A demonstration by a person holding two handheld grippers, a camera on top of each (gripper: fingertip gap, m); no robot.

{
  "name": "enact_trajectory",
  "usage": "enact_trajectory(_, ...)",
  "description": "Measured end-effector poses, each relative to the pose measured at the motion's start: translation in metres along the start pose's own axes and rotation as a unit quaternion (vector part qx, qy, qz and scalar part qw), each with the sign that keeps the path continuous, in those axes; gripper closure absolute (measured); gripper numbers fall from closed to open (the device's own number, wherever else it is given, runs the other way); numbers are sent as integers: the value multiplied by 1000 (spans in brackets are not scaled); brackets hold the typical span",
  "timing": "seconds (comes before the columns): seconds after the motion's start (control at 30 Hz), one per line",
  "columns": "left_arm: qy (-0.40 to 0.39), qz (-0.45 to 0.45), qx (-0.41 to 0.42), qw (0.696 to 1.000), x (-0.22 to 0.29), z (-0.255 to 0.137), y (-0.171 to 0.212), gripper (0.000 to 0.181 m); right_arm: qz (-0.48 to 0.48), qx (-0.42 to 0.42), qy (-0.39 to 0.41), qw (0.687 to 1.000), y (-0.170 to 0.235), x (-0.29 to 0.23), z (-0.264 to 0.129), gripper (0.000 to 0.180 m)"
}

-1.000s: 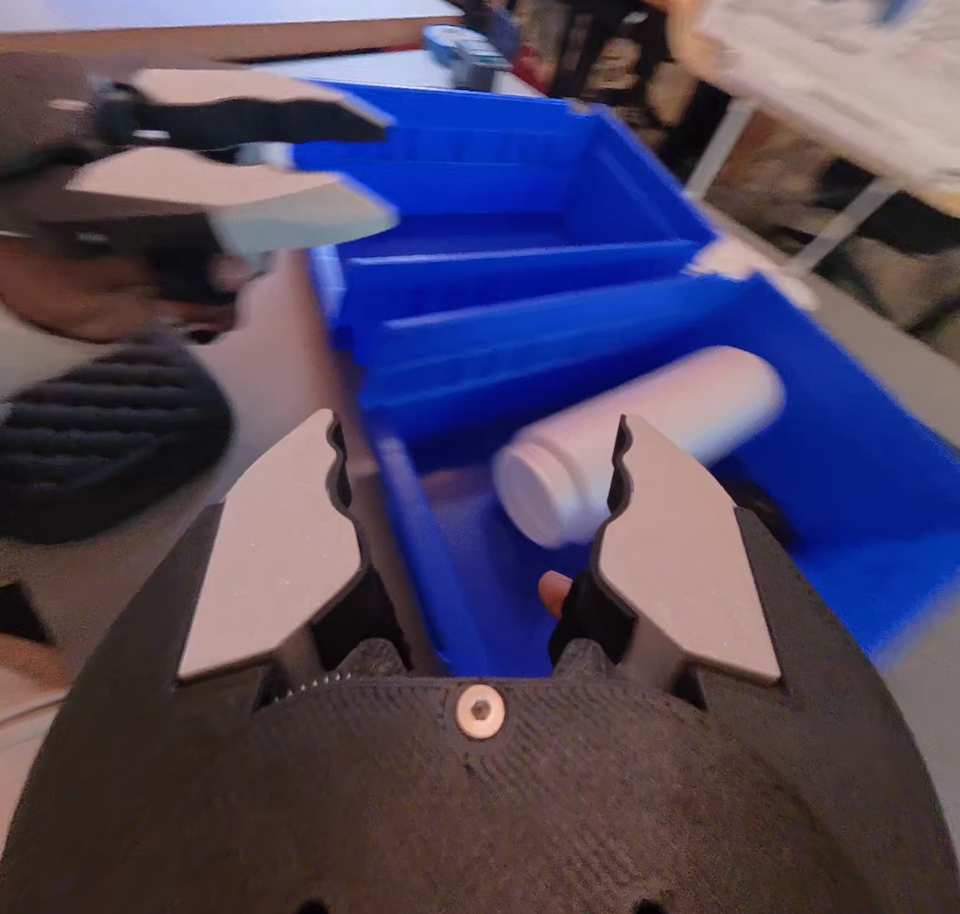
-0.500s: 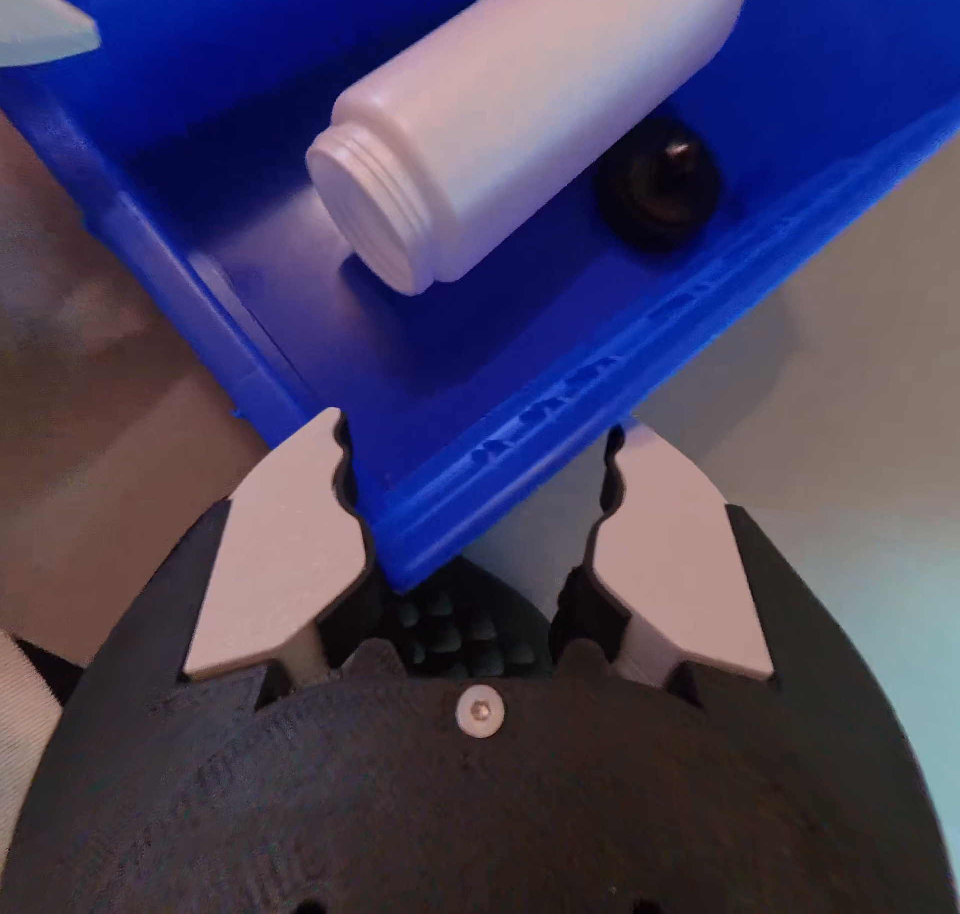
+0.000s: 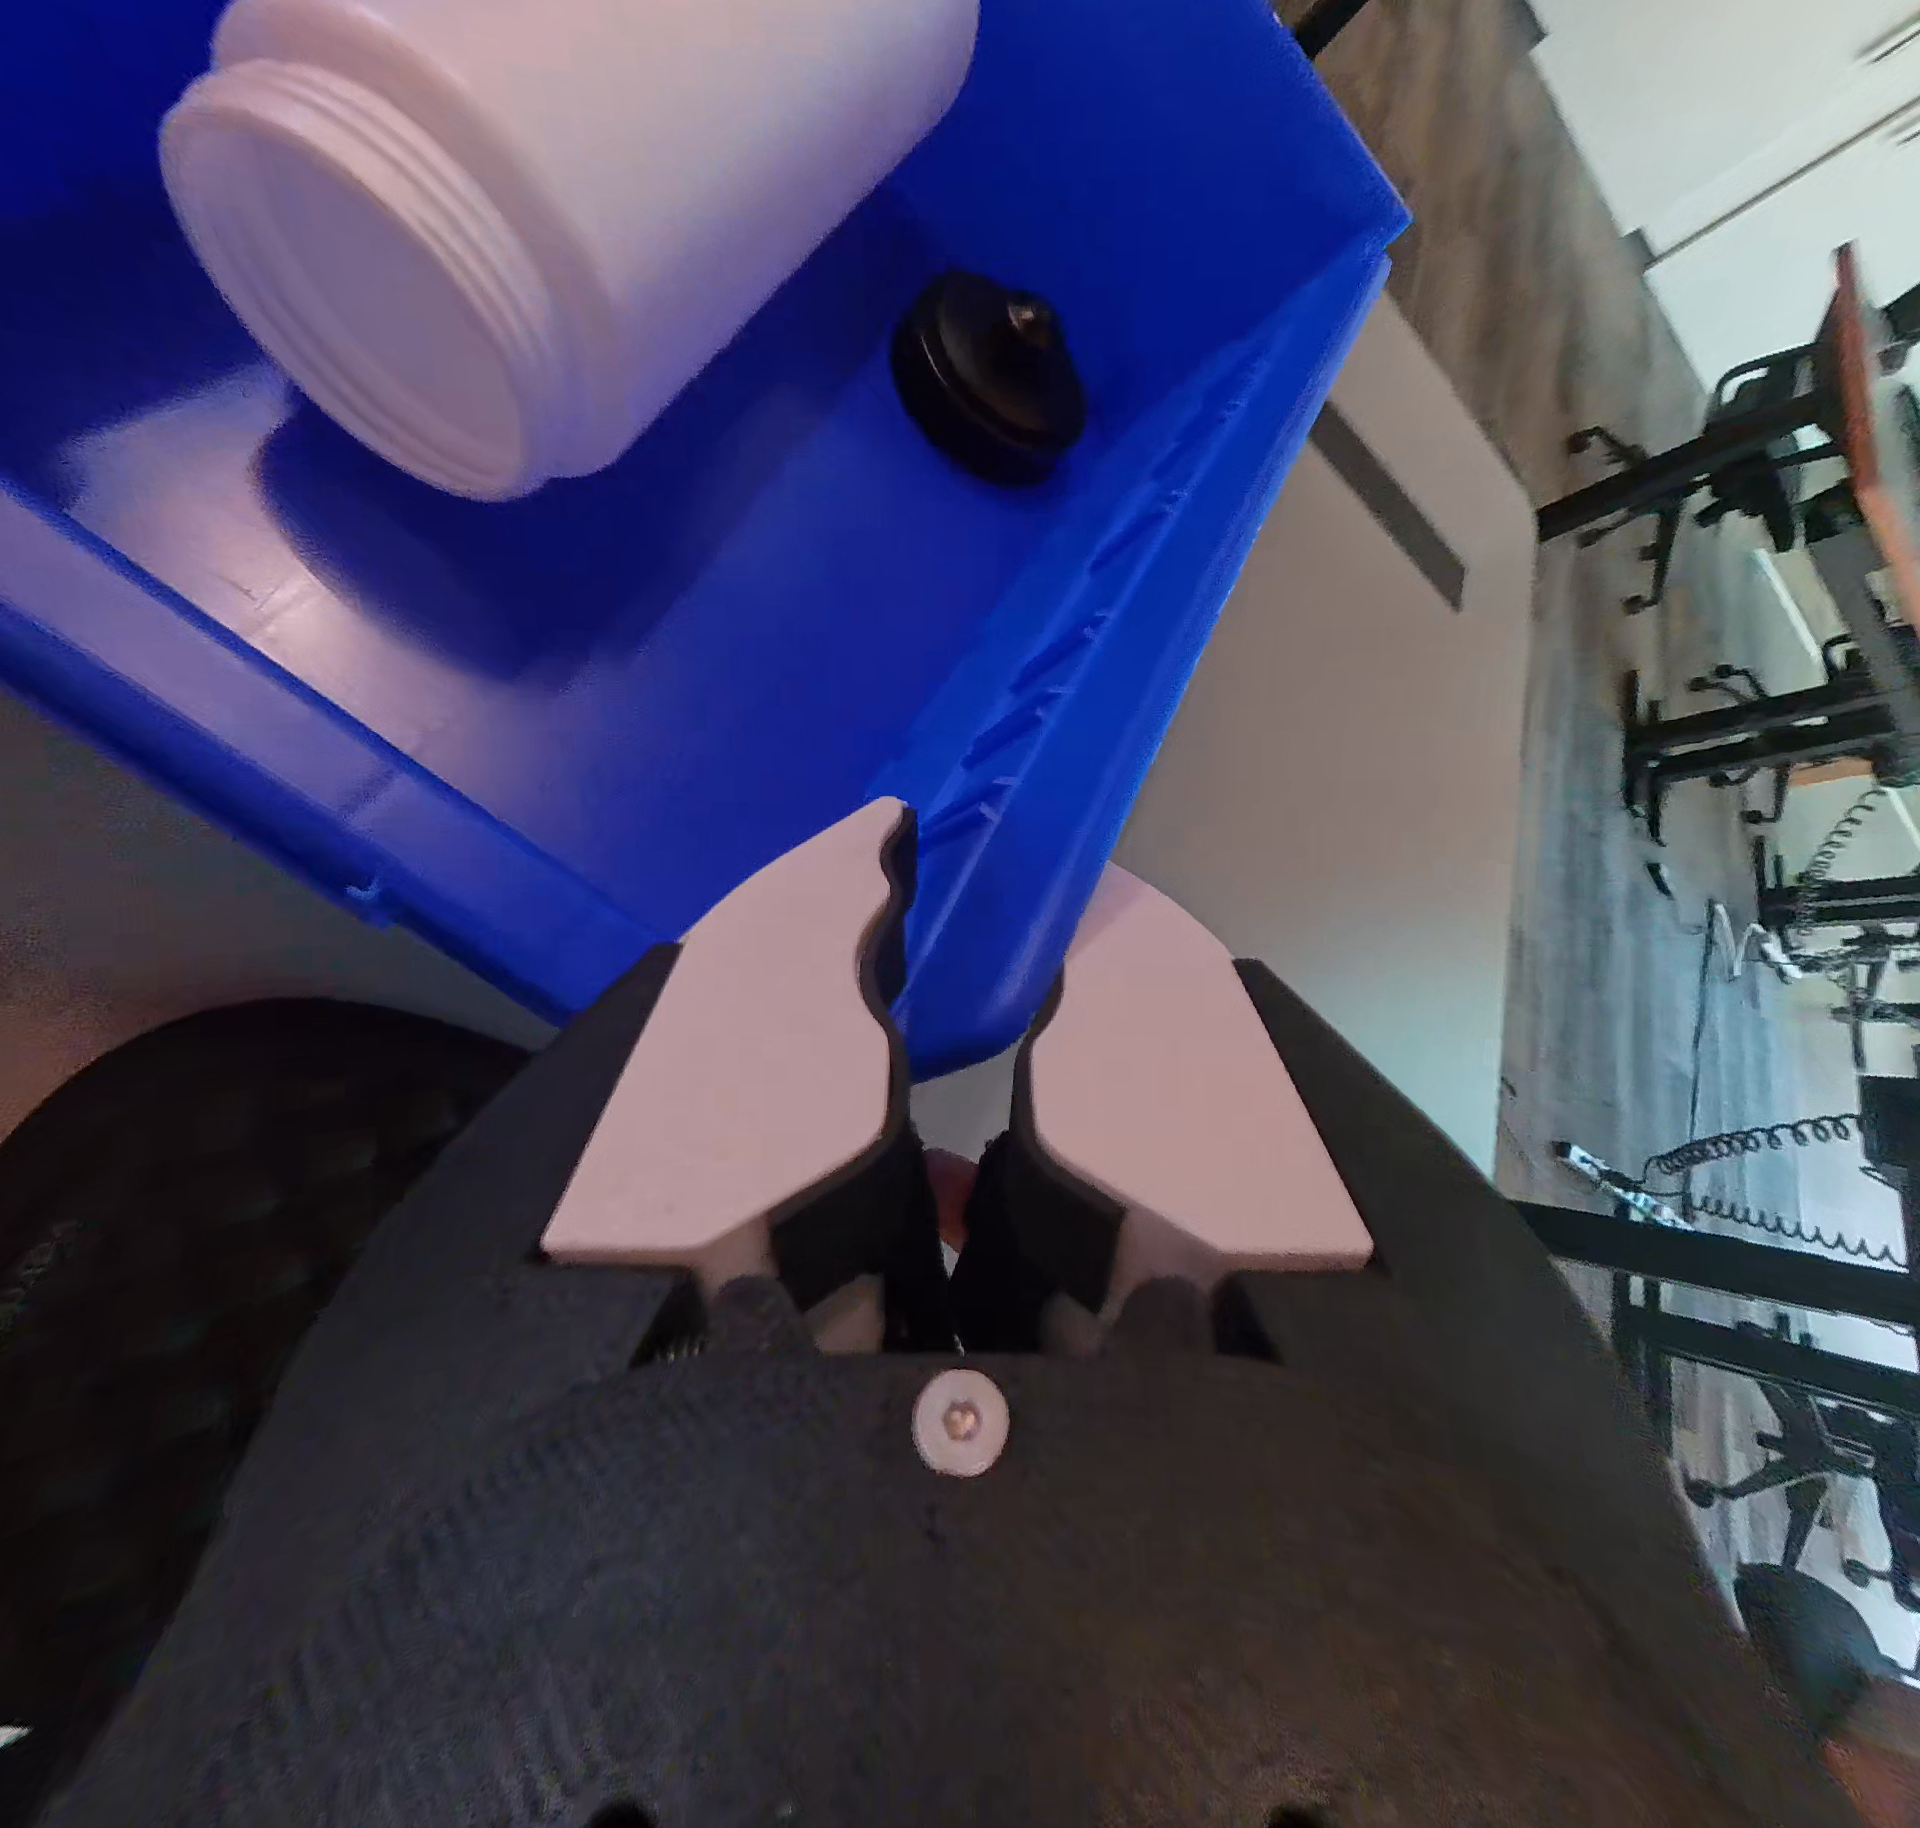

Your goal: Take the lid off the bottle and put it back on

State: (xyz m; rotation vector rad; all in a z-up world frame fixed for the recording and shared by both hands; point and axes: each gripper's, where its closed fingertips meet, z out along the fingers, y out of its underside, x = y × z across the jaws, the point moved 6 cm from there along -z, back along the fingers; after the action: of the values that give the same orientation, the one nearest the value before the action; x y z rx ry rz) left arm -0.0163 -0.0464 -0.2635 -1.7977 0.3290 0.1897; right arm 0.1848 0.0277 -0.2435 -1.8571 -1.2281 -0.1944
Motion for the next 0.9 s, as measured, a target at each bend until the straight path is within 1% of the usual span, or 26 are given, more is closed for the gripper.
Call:
enact_trajectory(0.1,-16,8,18,1000,-7,-10,-19,164,0,26,18,1000,-10,8,-16,164)
enact_trajectory(0.2,-37,11,18,999,-20,-25,-34,164,-12,47,24,999,-29,12,-30,164)
enact_trajectory(0.37,-84,8,11,996,-52,-60,-49,165,-36,95,11,995,-71,5,-42,164)
enact_trajectory(0.47,-125,11,5,992,-76,-87,-51,165,-53,135,-3,989,-102,-7,-48,164)
enact_trajectory(0.57,-180,15,-6,984,-103,-120,-42,165,-77,182,-28,980,-137,-32,-47,163)
enact_trajectory(0.67,-233,21,-31,972,-130,-159,-24,164,-112,227,-66,965,-171,-71,-41,162)
enact_trajectory(0.83,-312,24,-82,946,-162,-228,10,164,-149,295,-138,934,-219,-146,-38,159)
enact_trajectory(0.9,-343,20,-97,934,-171,-255,25,164,-165,341,-145,914,-236,-176,-42,158)
